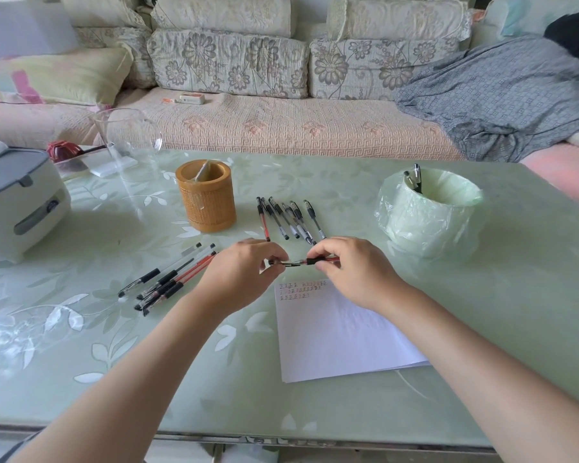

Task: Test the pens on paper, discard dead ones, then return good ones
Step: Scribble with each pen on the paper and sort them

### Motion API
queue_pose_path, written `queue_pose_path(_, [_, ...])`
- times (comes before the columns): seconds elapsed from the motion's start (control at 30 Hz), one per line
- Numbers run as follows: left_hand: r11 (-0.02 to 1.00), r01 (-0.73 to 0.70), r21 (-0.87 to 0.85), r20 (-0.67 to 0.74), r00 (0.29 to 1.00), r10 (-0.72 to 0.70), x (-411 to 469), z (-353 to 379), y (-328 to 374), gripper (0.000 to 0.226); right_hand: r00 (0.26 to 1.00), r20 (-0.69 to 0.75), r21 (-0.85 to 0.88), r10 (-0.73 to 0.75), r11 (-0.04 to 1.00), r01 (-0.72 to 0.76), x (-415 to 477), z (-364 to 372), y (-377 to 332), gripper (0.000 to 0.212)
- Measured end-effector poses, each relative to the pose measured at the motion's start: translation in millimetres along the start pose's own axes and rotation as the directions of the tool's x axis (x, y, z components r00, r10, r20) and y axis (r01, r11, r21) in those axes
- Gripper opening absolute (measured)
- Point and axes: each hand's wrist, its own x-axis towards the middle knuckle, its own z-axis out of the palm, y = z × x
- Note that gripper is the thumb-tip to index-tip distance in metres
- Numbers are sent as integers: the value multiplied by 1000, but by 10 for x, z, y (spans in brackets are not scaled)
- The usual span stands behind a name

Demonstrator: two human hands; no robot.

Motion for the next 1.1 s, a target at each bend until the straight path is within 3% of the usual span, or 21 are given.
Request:
queue_pose_path(0.13, [997, 37, -64, 51, 998, -34, -16, -8, 86, 10, 997, 28, 38, -65, 997, 64, 4, 52, 6, 20])
queue_pose_path(0.23, [954, 151, -259, 116, 985, -124, -28, -12, 209, 8, 977, 21, -181, -212, 960, 212, -28, 51, -5, 24])
queue_pose_path(0.3, [883, 269, -385, 189, 959, -210, -50, -27, 295, 7, 962, 51, -330, -269, 905, 270, -47, 63, -11, 41])
queue_pose_path(0.47, [758, 440, -482, 358, 888, -288, -129, 15, 394, 4, 960, 12, -448, -279, 857, 255, -73, 176, -60, 65])
queue_pose_path(0.6, [652, 501, -569, 432, 857, -281, -152, 4, 444, 10, 971, -49, -411, -234, 891, 193, -106, 220, -76, 64])
queue_pose_path(0.77, [688, 498, -528, 454, 850, -267, -131, -25, 426, 7, 978, -78, -406, -195, 902, 148, -139, 274, -112, 62])
queue_pose_path(0.87, [717, 456, -528, 400, 878, -264, -80, -81, 347, 7, 982, -14, -339, -188, 925, 173, -79, 247, -81, 55])
queue_pose_path(0.97, [773, 391, -499, 193, 920, -341, 18, -133, 196, 7, 974, 56, -134, -218, 965, 224, -9, 231, -30, 28])
queue_pose_path(1.1, [746, 383, -545, 20, 895, -445, 103, -145, -56, 6, 985, -34, 22, -167, 986, 168, 38, 269, 73, 34])
